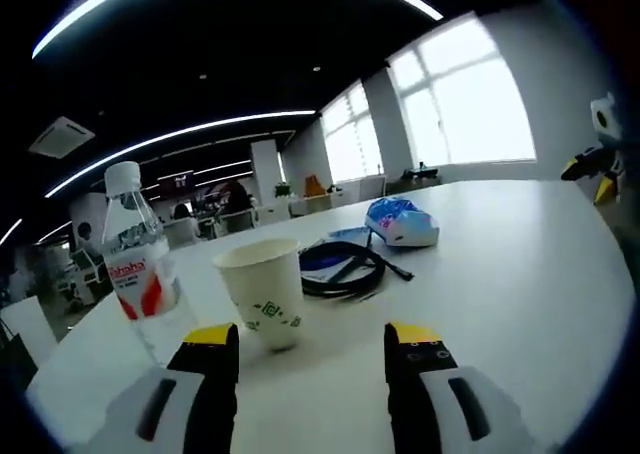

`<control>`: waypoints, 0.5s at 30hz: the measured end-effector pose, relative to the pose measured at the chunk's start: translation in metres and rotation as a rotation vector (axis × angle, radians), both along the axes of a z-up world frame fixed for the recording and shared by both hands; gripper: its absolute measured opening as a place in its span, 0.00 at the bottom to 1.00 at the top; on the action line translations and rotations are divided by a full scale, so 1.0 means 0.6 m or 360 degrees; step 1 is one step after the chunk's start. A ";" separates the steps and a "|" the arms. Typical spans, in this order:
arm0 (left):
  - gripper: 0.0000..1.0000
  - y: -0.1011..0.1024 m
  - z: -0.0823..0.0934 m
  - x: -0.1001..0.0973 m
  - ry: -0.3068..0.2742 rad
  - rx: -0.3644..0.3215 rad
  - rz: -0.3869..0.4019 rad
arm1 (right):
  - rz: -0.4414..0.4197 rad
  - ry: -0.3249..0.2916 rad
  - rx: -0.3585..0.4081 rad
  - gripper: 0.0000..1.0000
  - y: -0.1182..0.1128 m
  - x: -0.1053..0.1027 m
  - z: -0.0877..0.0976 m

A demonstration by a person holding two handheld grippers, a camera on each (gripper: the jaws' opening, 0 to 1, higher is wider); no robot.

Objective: Arrange the tabletop items into an orderly group along one side of the table until the central work area is clear of visible clutter.

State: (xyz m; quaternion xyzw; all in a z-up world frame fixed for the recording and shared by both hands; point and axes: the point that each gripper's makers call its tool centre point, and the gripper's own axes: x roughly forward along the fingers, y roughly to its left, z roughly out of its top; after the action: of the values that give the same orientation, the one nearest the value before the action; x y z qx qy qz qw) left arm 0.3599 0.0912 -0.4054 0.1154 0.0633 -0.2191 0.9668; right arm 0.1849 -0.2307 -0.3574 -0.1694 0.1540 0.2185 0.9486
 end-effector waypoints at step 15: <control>0.58 -0.005 -0.003 -0.011 0.0021 -0.0031 -0.0028 | 0.0080 -0.0026 -0.0118 0.57 0.013 0.017 0.024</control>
State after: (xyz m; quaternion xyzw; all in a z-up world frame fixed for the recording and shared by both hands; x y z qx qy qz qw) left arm 0.3534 0.0882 -0.4073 0.1052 0.0665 -0.2289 0.9655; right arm 0.1950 -0.2227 -0.3433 -0.2100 0.1498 0.2348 0.9372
